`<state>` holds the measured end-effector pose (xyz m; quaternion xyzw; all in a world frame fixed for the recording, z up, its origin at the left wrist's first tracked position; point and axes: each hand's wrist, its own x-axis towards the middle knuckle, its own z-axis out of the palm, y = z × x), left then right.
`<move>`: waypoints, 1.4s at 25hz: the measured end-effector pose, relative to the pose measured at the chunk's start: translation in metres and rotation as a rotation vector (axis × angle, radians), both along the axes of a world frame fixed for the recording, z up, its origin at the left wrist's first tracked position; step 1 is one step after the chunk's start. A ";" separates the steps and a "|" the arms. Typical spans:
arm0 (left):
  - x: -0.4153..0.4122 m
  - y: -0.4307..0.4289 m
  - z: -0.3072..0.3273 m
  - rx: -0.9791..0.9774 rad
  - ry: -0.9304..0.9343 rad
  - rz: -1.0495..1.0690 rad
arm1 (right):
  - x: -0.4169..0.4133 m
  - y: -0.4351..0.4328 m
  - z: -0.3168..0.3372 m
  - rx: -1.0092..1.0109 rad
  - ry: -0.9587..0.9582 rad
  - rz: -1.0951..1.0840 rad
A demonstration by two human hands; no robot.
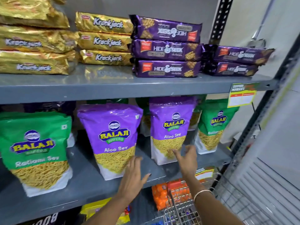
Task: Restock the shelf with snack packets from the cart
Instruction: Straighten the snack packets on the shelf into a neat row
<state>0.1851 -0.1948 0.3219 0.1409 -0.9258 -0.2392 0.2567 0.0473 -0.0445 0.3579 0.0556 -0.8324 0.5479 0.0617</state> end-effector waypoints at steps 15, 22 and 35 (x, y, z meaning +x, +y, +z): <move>-0.110 0.044 -0.004 0.657 -0.096 0.179 | -0.095 0.038 -0.024 -0.069 -0.261 0.593; -0.111 0.041 -0.003 0.644 -0.083 0.197 | -0.095 0.036 -0.029 -0.060 -0.271 0.578; -0.012 0.035 0.003 0.246 0.000 0.161 | 0.013 0.009 0.001 -0.059 0.142 0.063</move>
